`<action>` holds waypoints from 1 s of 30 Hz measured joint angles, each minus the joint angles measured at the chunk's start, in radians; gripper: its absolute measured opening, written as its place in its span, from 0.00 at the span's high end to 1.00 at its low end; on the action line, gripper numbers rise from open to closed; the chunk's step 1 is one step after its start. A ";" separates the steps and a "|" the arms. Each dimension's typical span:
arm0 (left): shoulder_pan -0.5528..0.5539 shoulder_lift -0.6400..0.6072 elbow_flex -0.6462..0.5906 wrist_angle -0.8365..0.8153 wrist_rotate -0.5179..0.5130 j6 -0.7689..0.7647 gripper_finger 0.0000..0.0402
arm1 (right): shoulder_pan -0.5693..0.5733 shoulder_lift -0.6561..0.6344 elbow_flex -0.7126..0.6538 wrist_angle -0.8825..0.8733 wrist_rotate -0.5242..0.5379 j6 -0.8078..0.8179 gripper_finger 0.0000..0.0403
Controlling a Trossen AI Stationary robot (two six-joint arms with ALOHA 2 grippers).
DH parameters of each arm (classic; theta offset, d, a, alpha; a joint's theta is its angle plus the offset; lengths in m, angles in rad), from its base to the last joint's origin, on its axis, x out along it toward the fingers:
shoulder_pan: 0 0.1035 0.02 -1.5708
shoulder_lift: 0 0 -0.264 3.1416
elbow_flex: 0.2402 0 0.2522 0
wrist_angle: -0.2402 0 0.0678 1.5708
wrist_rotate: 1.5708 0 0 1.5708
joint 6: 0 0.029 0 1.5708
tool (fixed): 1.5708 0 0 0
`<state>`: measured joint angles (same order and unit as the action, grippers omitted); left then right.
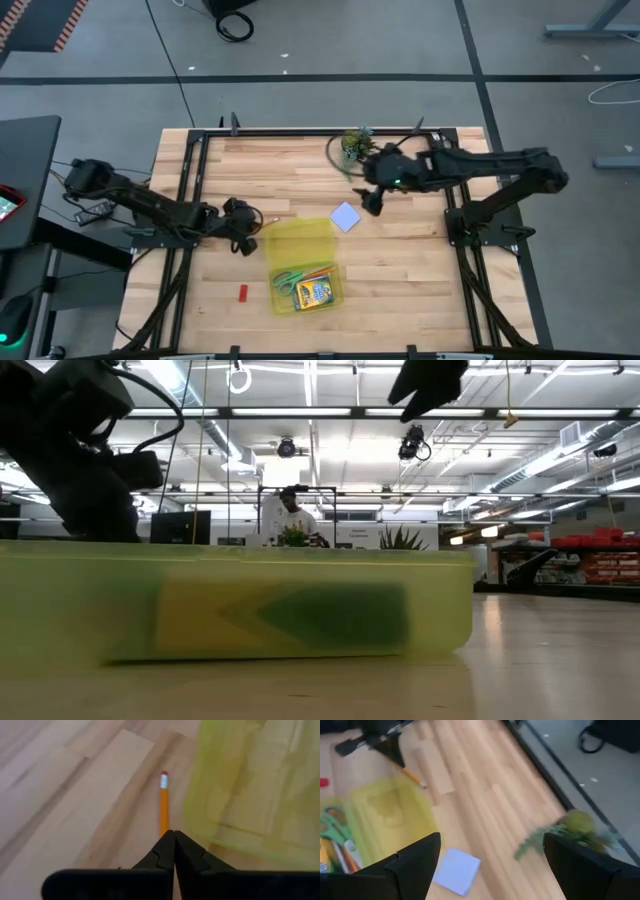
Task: Pack school essentials
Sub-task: Put the orange pencil into the yellow supply box
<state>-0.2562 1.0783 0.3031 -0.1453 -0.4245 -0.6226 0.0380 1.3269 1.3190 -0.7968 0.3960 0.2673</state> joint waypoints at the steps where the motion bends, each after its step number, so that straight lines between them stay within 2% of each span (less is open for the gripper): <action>1: 0.000 -0.007 0.000 -0.004 0.015 -0.006 0.95 | -0.003 0.020 0.000 0.017 -0.018 -0.011 0.11; 8: 0.000 -0.028 0.000 -0.059 0.105 -0.072 0.81 | -0.045 0.127 0.000 0.170 -0.135 -0.078 0.11; 13: 0.000 -0.028 0.000 -0.056 0.168 -0.086 0.75 | -0.076 0.193 0.000 0.277 -0.194 -0.112 0.11; 22: 0.001 -0.028 0.000 -0.055 0.198 -0.094 0.74 | -0.129 0.342 0.000 0.453 -0.291 -0.148 0.11; 30: 0.002 -0.028 0.000 -0.045 0.251 -0.205 0.74 | -0.181 0.430 0.000 0.562 -0.417 -0.217 0.11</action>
<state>-0.2538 1.0508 0.3035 -0.1899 -0.1734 -0.8276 -0.1432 1.7573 1.3190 -0.2350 -0.0215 0.0499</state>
